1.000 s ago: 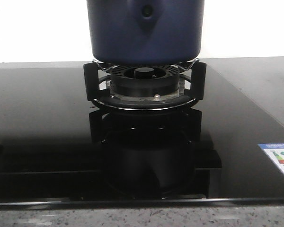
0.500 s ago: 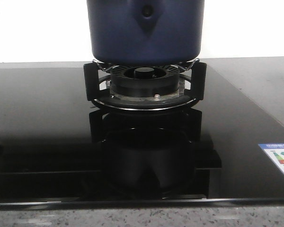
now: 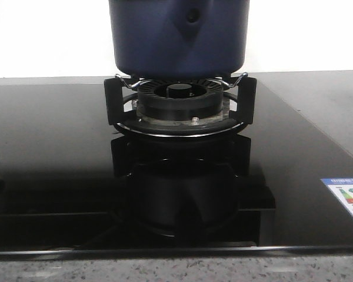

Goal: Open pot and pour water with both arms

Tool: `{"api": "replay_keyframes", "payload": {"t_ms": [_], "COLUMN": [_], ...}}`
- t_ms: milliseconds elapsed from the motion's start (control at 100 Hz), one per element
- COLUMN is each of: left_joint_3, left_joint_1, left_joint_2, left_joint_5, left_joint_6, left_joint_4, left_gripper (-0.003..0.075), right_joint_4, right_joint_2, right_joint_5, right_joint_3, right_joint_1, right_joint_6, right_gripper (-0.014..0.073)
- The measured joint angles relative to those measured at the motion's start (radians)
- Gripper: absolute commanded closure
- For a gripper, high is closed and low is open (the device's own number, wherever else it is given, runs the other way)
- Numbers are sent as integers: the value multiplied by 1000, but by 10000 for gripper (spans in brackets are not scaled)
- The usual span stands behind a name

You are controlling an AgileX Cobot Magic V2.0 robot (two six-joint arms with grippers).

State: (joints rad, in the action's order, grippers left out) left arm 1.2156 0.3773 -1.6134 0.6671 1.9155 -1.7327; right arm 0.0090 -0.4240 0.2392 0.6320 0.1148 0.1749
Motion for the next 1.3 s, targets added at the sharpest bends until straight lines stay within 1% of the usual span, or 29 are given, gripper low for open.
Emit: {"api": "replay_keyframes", "payload": {"t_ms": [170,320,440,610,890,1300], "left_joint_3": [4,6,8,13,56,90], "left_joint_1": [0,0,0,0,0,0], "left_joint_2": [-10,-31,-38,-40,-53,-102], "left_joint_5": [2,42,56,56,114,134], "left_joint_6": [4,4,4,4,4,4], "left_joint_4": [-26,-50,-59,-61,-48,-46], "left_gripper": [223,218,188,125,125,126], "right_joint_4": [2,6,13,26,32,60], "right_joint_2": [0,0,0,0,0,0], "right_joint_5": [0,0,0,0,-5,-29], "right_joint_3": [0,0,0,0,0,0], "right_joint_1": [0,0,0,0,0,0], "right_joint_6": [-2,-2,-2,-2,-2,-2], "right_gripper": [104,104,104,104,104,104]}}
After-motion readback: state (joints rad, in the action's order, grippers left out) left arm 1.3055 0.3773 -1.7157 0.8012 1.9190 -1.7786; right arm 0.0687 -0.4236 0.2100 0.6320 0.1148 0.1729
